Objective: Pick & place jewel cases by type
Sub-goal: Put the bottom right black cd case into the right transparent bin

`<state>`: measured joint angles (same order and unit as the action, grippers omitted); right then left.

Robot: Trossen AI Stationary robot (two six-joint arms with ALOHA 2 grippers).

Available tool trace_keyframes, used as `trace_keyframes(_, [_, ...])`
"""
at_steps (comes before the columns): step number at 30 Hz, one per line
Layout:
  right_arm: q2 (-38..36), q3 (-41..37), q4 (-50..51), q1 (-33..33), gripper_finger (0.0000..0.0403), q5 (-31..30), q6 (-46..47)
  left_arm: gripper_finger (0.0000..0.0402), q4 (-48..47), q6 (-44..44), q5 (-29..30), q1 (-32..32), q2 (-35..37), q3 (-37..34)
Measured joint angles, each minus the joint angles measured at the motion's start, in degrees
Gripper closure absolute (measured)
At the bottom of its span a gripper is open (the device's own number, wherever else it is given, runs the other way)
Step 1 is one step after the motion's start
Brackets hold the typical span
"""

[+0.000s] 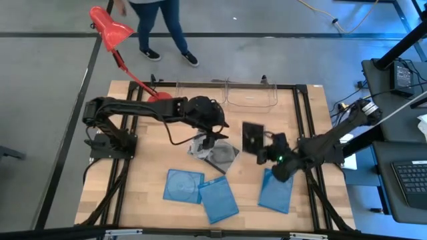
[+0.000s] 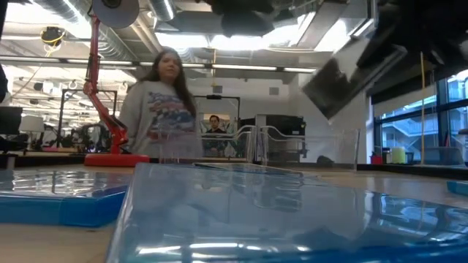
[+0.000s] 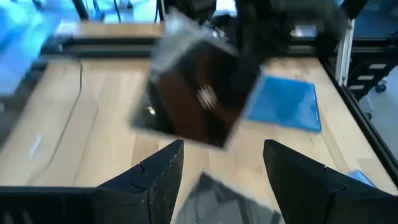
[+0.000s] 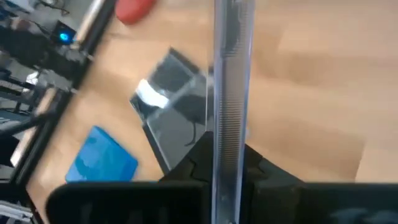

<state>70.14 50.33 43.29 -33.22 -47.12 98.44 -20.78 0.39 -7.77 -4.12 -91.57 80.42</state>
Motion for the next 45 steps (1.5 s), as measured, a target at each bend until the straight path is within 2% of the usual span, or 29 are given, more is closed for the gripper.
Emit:
trace_keyframes(4, [-6.68, 0.04, 2.42, 4.31, 0.0374, -3.33, -6.28, 0.0181, -4.82, -3.79, 0.13, 0.39, 0.17, -0.02])
trace_keyframes(8, [-13.13, 0.04, 4.11, 9.33, 0.0365, -3.84, -13.92, 0.0184, -10.6, -7.68, 0.87, 1.37, 1.03, -0.01])
trace_keyframes(12, [-18.25, 0.08, 3.9, 13.94, 0.0377, -3.86, -21.21, 0.0183, -16.19, -10.8, 8.83, 3.64, 4.16, -0.04])
trace_keyframes(15, [-21.08, 0.11, 3.69, 17.13, 0.038, -2.92, -25.61, 0.0181, -15.91, -10.65, 12.83, 5.77, 8.08, -0.41])
trace_keyframes(18, [-22.81, 0.13, 3.21, 20.5, 0.0374, -1.3, -29.1, 0.0181, -12.99, -10.3, 11.85, 7.15, 13.93, -3.99])
trace_keyframes(25, [-22.22, 0.13, -1.66, 28.6, 0.0372, 4.74, -37.7, 0.0184, 0.94, -10.65, 11.22, 7.56, 30.22, -18.51])
trace_keyframes(30, [-20.76, 0.13, -7.71, 35.3, 0.038, 7.88, -44.65, 0.0181, 12.32, -11.16, 11.34, 7.02, 37.53, -27.94])
trace_keyframes(37, [-17.75, 0.13, -13.69, 46.88, 0.0367, 18.34, -49.89, 0.0184, 14.55, -13.37, 11.34, 5.84, 40.84, -33.86])
trace_keyframes(45, [-12.08, 0.13, -18.34, 59.43, 0.0378, 32.41, -54.13, 0.0181, 14.63, -13.27, 11.37, 5.73, 40.85, -34.21])
